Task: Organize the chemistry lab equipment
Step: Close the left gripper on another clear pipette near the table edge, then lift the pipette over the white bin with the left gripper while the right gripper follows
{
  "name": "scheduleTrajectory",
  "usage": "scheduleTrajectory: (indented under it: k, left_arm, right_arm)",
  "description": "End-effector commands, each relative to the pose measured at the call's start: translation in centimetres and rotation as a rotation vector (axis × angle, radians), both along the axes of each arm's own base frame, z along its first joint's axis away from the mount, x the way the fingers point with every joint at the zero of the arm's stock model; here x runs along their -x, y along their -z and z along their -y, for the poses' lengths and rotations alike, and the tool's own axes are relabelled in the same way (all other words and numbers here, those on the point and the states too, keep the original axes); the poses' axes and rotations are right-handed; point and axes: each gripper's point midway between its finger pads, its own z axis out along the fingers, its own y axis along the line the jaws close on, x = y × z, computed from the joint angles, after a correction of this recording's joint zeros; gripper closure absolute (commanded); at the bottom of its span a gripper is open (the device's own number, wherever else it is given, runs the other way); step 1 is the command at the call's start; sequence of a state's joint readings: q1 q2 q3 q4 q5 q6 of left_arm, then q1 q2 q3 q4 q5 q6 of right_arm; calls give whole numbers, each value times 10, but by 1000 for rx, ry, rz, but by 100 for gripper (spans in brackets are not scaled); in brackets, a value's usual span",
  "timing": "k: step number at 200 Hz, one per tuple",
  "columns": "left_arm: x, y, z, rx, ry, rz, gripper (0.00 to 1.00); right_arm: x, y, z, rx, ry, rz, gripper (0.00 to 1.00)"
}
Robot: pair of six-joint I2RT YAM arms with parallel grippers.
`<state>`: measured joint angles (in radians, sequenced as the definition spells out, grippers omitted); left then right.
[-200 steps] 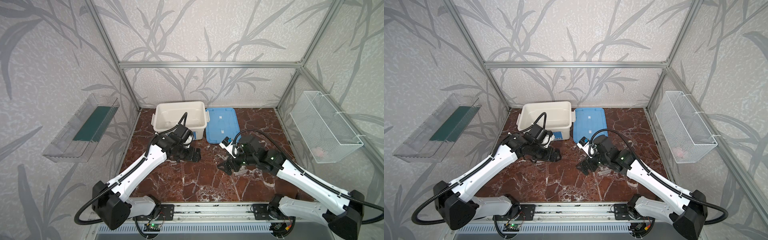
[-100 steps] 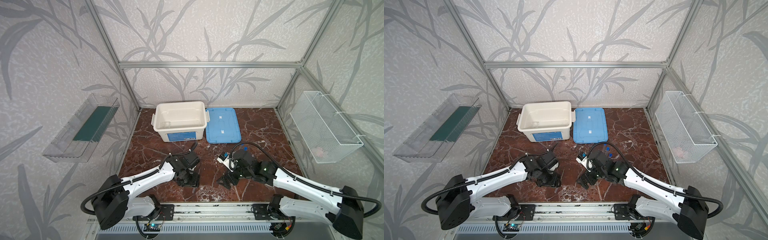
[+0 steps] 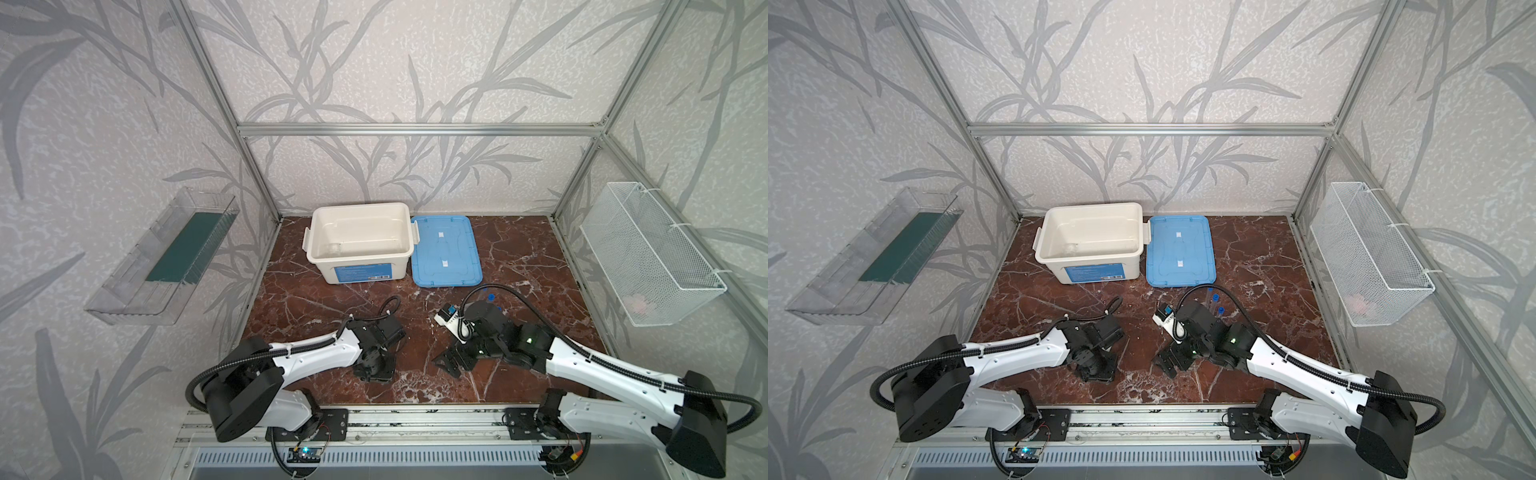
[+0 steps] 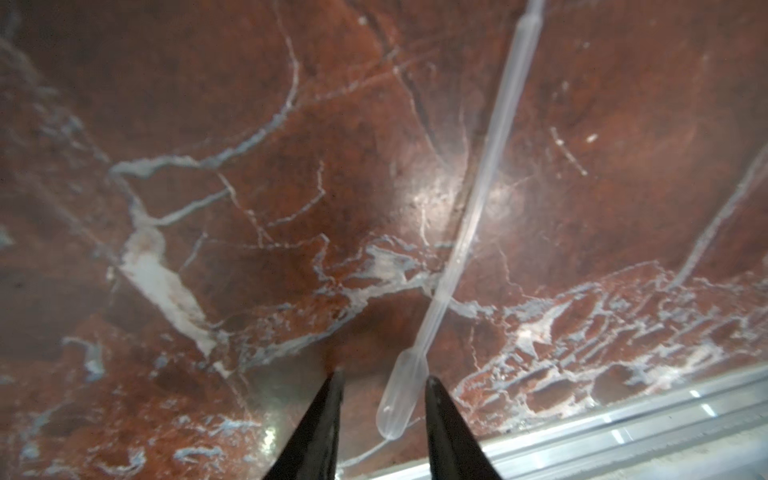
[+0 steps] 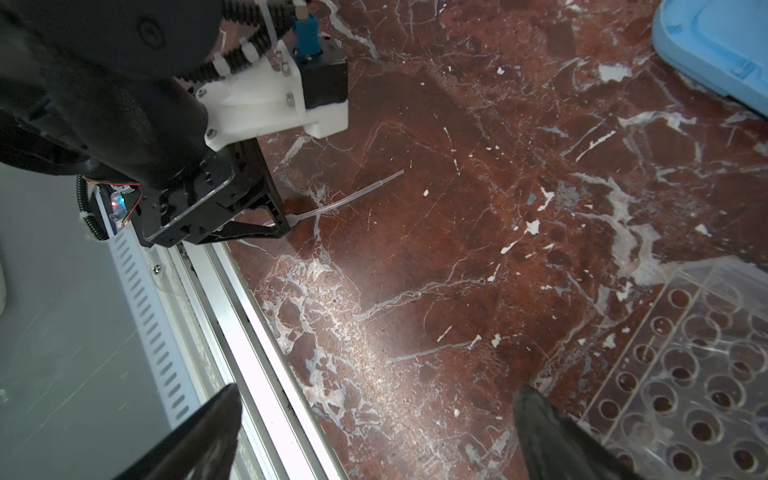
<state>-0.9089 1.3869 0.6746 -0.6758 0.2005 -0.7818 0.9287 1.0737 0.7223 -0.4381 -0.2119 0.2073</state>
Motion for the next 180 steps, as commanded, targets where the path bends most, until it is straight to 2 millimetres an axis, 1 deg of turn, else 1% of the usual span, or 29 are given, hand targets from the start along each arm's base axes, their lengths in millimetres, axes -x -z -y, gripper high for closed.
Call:
scheduleTrajectory:
  k: [1, 18, 35, 38, 44, 70, 79, 89, 108, 126, 153, 167, 180]
  left_arm:
    - [-8, 2, -2, -62, -2, 50, 65]
    - [-8, 3, -1, -76, 4, 54, 67]
    - [-9, 4, 0, -89, 6, 64, 72]
    - [-10, 4, 1, -88, 8, 67, 75]
    - [-10, 4, 1, -95, 11, 69, 77]
    - [-11, 5, 5, -108, 29, 84, 80]
    - [-12, 5, 7, -103, 30, 86, 81]
    - [-13, 4, 9, -98, 32, 87, 87]
    - [-15, -1, 13, -81, 30, 100, 87]
    - [-21, -15, 17, -51, 26, 138, 87]
    - [-33, -48, 23, 2, 19, 207, 87]
    - [-42, -71, 23, 8, -1, 253, 88]
    - [-50, -92, 27, 29, 8, 297, 88]
  right_arm:
    - [-4, 3, 4, 20, 29, 20, 0]
    - [-6, 4, 6, 21, 39, 31, 0]
    - [-7, 5, 7, 19, 47, 35, 0]
    - [-7, 5, 7, 19, 48, 34, 0]
    - [-7, 5, 6, 18, 49, 34, 0]
    - [-8, 7, 8, 25, 57, 37, 1]
    - [-9, 5, 8, 23, 60, 43, 1]
    - [-10, 3, 7, 11, 63, 49, 1]
    - [-11, -3, 6, -16, 68, 66, 1]
    - [-13, -10, 6, -32, 77, 88, 1]
    - [-23, -22, 11, -50, 119, 152, 1]
    - [-31, -35, 14, -79, 158, 210, 1]
    - [-37, -54, 12, -133, 180, 264, 0]
